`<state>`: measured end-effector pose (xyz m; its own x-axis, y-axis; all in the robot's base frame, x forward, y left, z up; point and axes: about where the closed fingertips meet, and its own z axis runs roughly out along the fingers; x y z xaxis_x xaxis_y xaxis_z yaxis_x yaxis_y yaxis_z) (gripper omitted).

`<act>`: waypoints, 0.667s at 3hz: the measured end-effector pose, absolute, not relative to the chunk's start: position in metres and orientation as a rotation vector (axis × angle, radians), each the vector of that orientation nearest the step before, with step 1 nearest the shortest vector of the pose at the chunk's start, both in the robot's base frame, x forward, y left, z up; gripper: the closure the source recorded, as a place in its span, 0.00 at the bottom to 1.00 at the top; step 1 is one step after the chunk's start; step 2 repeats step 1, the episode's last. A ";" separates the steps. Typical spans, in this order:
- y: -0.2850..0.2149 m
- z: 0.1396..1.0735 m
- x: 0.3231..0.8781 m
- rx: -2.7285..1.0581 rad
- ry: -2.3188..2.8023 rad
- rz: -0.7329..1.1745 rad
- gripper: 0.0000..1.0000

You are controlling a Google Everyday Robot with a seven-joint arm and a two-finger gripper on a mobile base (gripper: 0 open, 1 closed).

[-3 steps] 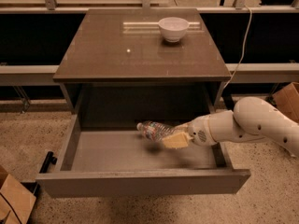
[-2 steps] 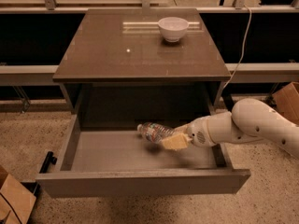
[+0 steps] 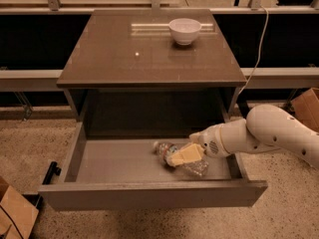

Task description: Place water bottle into top drawer

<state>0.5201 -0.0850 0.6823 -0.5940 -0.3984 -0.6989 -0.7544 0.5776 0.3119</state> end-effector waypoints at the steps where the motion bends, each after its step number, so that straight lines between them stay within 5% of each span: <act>1: -0.085 0.682 0.520 -0.916 2.236 0.814 0.00; 2: -0.085 0.682 0.520 -0.916 2.236 0.814 0.00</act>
Offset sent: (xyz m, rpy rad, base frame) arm 0.0000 0.0000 0.0000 0.0000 0.0000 0.0000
